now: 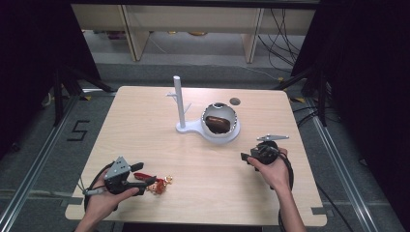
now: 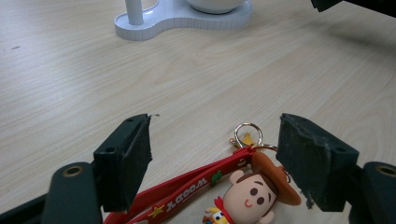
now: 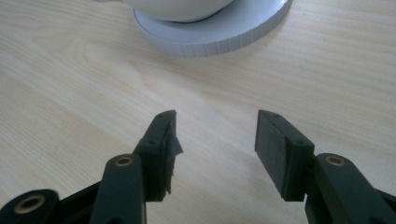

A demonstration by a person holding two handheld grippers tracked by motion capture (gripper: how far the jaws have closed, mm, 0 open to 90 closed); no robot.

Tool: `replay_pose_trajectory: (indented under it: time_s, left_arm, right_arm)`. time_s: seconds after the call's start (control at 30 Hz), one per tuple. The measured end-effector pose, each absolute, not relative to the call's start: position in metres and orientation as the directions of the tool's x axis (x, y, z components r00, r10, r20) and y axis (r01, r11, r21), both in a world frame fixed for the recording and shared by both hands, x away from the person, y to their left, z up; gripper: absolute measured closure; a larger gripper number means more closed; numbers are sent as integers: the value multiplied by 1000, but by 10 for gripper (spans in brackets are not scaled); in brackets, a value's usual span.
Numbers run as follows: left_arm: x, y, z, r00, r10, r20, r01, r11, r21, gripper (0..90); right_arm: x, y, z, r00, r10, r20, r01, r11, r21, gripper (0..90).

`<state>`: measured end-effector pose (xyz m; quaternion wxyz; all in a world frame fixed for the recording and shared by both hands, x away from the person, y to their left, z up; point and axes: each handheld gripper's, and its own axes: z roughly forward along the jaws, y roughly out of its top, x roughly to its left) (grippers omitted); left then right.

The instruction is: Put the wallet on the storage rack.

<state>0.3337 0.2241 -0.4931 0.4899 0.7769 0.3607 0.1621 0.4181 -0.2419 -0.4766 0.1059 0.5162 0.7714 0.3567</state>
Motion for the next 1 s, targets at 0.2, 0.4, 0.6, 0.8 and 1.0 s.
replay_pose_trajectory:
  time_s: [0.2,0.4,0.6,0.8,1.0]
  left_arm:
    - [333,223,-495,690,717,-100,405,-269,874,256]
    - [331,221,-497,710,695,-113,404,-271,874,254]
    - [330,221,-495,715,691,-110,398,-273,876,254]
    - [329,221,-496,717,689,-105,397,-280,874,254]
    - [328,221,-495,730,677,-95,397,-306,865,255]
  right_arm:
    - [415,-245,-482,-454,870,192,704,218,676,494]
    - [412,-247,-484,-435,874,215,726,200,658,492]
    - [412,-249,-486,-442,875,198,713,209,669,491]
    - [411,-249,-487,-413,885,214,732,183,656,489]
    - [412,-253,-487,-428,879,212,720,189,668,488]
